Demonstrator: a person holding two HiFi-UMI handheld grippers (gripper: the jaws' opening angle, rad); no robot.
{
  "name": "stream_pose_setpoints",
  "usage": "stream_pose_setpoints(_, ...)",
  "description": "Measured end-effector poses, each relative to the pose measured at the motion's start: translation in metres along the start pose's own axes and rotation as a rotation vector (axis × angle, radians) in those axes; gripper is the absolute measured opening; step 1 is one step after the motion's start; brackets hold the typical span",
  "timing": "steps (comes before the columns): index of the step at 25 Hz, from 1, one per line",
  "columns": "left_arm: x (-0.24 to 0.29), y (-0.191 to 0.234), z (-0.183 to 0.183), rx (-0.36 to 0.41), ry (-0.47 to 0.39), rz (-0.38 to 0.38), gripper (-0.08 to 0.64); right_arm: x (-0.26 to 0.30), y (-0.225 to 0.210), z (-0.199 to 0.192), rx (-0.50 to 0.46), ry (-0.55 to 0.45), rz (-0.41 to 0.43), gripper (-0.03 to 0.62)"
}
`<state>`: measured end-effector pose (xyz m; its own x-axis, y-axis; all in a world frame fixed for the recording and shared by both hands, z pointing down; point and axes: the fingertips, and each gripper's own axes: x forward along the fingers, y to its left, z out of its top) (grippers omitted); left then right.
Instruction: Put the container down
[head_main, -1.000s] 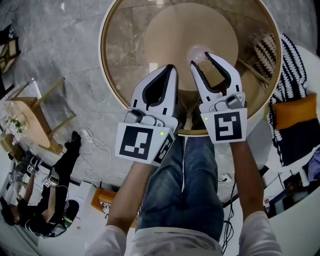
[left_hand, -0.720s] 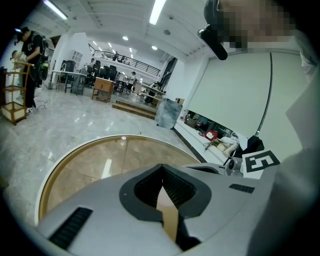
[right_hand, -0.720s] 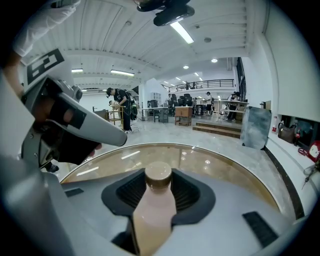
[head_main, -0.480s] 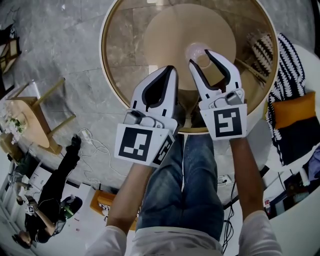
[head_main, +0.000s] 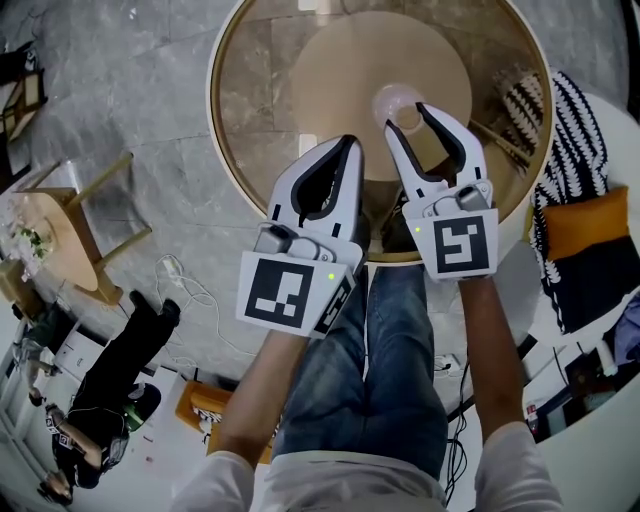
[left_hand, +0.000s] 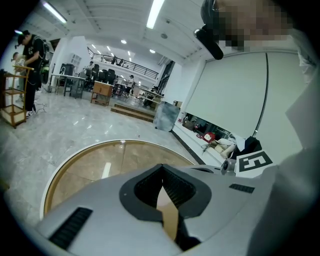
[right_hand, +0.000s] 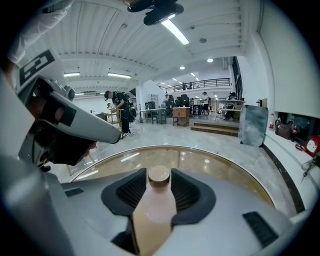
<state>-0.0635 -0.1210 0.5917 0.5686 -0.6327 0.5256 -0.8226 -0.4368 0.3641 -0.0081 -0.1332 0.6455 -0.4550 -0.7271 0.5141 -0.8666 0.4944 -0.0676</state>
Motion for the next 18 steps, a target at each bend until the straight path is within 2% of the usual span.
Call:
stream_pose_setpoints(7,-0.004,-0.006,0.014,0.013,-0.011,0.001,0.017,-0.007,-0.001,0.011,-0.012,-0.003,0.022,0.147)
stream_pose_setpoints(18,-0.009,-0.013,0.032,0.056,-0.021,0.006,0.017,-0.026,-0.005,0.018,0.017,0.006,0.047,0.081)
